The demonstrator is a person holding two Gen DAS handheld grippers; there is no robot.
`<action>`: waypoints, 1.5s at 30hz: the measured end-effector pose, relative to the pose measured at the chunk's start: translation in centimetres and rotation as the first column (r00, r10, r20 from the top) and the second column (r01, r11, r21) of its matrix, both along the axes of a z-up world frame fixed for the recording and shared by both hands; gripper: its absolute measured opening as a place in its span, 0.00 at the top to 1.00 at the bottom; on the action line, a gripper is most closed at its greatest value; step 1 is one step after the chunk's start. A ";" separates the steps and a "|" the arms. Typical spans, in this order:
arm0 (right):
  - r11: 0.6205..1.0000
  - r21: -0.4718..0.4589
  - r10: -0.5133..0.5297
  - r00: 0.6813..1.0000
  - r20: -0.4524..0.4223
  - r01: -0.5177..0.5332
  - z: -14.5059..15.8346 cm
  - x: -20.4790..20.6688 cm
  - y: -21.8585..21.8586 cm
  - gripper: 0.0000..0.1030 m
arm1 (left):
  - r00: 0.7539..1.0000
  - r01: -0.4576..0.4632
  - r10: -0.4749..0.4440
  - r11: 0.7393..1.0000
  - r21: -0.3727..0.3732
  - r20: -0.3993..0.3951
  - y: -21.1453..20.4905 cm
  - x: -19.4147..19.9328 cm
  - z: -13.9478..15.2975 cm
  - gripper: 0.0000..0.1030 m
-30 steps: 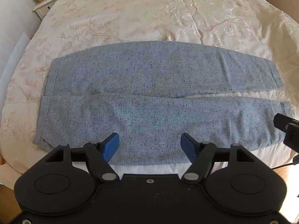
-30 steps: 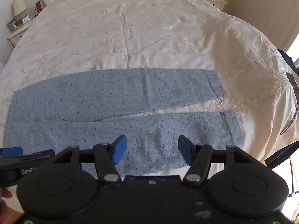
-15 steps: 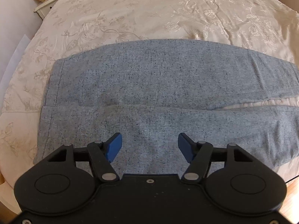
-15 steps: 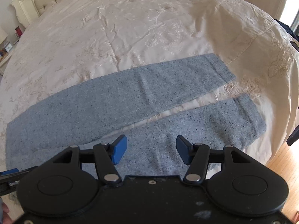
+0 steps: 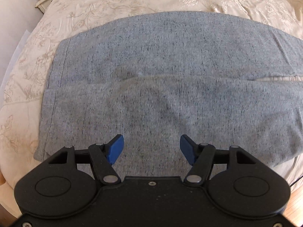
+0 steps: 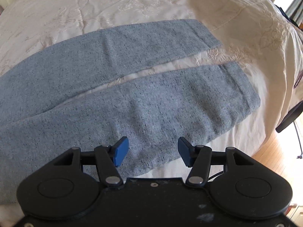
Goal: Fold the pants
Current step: 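Move both grippers over the grey speckled pants toward the legs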
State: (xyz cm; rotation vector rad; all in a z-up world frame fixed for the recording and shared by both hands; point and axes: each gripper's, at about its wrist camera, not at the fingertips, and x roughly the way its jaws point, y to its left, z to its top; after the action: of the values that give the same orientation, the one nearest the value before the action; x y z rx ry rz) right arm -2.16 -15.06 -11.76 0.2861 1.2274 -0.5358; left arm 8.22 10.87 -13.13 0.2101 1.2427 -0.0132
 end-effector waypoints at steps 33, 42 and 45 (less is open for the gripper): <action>0.994 0.105 0.009 0.999 -0.043 -0.005 -5.0 0.5 -5.3 0.43 | 0.987 -0.131 0.139 0.987 0.092 -0.083 2.8 -2.0 -5.2 0.33; 0.971 0.194 -0.131 0.990 -0.043 0.137 -7.0 -4.0 -7.1 0.42 | 0.979 -0.198 0.199 0.980 0.030 -0.033 4.5 -4.7 -4.7 0.30; 0.933 0.281 -0.231 0.973 -0.017 0.227 -7.5 -4.1 -8.2 0.42 | 0.963 -0.269 0.267 0.961 -0.061 -0.035 5.7 -5.3 -3.9 0.32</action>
State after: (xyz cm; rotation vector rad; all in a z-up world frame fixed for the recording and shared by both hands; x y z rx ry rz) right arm -6.23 -23.30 -19.29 0.6806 1.2620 -0.5574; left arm 2.97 16.54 -17.05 -0.0162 1.2865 0.1783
